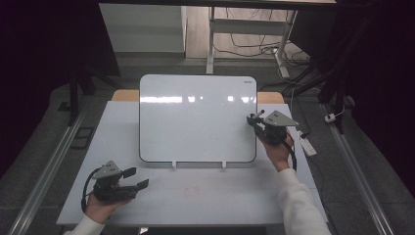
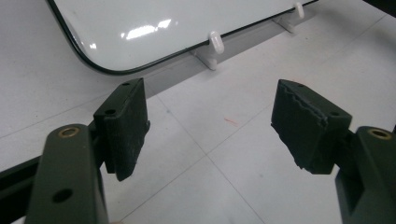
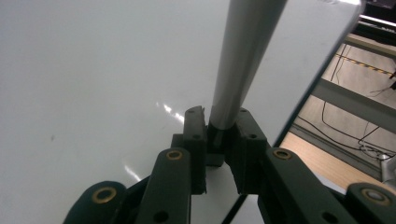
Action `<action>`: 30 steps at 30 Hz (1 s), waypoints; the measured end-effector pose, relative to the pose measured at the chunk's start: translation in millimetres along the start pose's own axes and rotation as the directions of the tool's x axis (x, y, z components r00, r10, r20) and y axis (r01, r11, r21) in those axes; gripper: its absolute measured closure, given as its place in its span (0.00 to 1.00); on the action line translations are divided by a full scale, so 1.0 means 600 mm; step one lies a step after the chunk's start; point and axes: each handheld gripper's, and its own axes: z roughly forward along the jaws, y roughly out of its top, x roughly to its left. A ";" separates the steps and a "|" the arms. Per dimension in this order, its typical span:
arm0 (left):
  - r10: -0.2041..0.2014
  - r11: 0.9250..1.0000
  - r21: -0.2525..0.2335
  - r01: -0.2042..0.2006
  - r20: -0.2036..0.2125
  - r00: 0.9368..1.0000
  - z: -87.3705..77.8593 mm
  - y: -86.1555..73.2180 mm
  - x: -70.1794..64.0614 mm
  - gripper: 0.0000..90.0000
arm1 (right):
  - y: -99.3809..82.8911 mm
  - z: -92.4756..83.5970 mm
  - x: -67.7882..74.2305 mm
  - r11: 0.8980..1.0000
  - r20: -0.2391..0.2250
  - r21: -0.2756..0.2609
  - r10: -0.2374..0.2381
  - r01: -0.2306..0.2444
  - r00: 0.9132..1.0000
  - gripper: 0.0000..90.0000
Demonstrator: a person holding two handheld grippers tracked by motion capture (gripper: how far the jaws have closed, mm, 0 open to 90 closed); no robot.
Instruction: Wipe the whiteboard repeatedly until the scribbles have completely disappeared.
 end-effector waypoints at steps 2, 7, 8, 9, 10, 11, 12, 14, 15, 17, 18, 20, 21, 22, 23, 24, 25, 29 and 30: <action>-0.003 1.000 -0.004 0.003 0.001 1.000 -0.002 0.000 0.001 0.31 | -0.001 0.001 0.006 1.000 -0.002 0.004 -0.011 0.011 1.000 0.86; -0.005 1.000 0.001 0.005 0.000 1.000 0.001 -0.001 0.003 0.31 | -0.001 0.008 0.034 0.998 -0.038 0.020 -0.057 0.058 0.998 0.86; -0.003 1.000 0.000 0.003 0.000 1.000 0.000 0.000 0.001 0.31 | -0.001 0.008 0.031 0.999 -0.029 0.011 -0.048 0.048 0.998 0.86; -0.001 1.000 -0.003 0.001 0.000 1.000 -0.001 0.000 0.000 0.31 | -0.001 0.007 0.025 0.999 -0.022 0.003 -0.032 0.032 0.999 0.86; -0.002 1.000 -0.006 0.002 0.002 1.000 -0.003 0.000 0.000 0.31 | -0.002 0.005 0.021 1.000 -0.012 0.002 -0.019 0.019 1.000 0.86; -0.003 1.000 -0.007 0.003 0.002 1.000 -0.003 0.000 0.000 0.31 | -0.003 0.002 0.017 1.000 -0.007 0.005 -0.015 0.015 1.000 0.86; -0.004 1.000 -0.007 0.004 0.002 1.000 -0.003 0.000 0.001 0.31 | -0.006 -0.001 0.016 1.000 -0.007 0.005 -0.013 0.013 1.000 0.86; -0.006 1.000 -0.004 0.006 0.001 1.000 -0.002 -0.001 0.003 0.31 | -0.011 -0.006 0.015 1.000 -0.012 0.003 0.003 -0.003 1.000 0.86; -0.006 1.000 -0.003 0.006 0.001 1.000 -0.002 -0.001 0.003 0.31 | -0.014 -0.007 0.016 1.000 -0.026 0.002 0.018 -0.018 0.999 0.86; -0.006 1.000 -0.005 0.006 0.001 1.000 -0.002 -0.001 0.003 0.31 | -0.017 -0.007 0.018 1.000 -0.036 0.006 0.002 -0.002 0.999 0.86; -0.006 1.000 -0.005 0.006 0.001 1.000 -0.002 -0.001 0.002 0.31 | -0.016 -0.007 0.015 1.000 -0.029 0.006 0.000 0.000 1.000 0.86; -0.006 1.000 -0.004 0.006 0.000 1.000 -0.002 0.000 0.001 0.31 | -0.014 -0.008 0.009 0.999 -0.003 -0.011 0.032 -0.032 0.999 0.86; -0.004 1.000 -0.005 0.004 0.000 1.000 -0.002 0.000 0.001 0.31 | -0.014 -0.007 0.008 0.999 -0.004 -0.014 0.040 -0.040 0.999 0.86; -0.004 1.000 -0.004 0.004 0.001 1.000 -0.002 0.000 0.001 0.31 | -0.014 -0.005 0.011 0.999 -0.002 -0.011 0.032 -0.032 1.000 0.86; -0.003 1.000 -0.003 0.003 0.001 1.000 -0.001 0.000 0.002 0.31 | -0.013 -0.003 0.017 1.000 -0.021 -0.008 0.027 -0.027 0.999 0.86; -0.004 1.000 -0.001 0.004 0.002 1.000 0.000 0.000 0.002 0.31 | -0.012 0.001 0.024 1.000 -0.041 -0.003 0.011 -0.011 0.999 0.86; -0.005 1.000 -0.001 0.005 0.001 1.000 0.001 0.000 0.002 0.31 | -0.010 0.005 0.032 1.000 -0.050 0.000 -0.008 0.008 0.999 0.86; -0.001 1.000 0.000 0.001 0.001 1.000 0.001 0.001 -0.001 0.31 | 0.004 0.020 0.038 1.000 -0.044 -0.012 -0.003 0.003 0.999 0.86; 0.001 1.000 -0.001 -0.001 0.000 1.000 0.000 0.001 -0.001 0.31 | 0.006 0.023 0.038 1.000 -0.041 -0.020 0.011 -0.012 0.999 0.86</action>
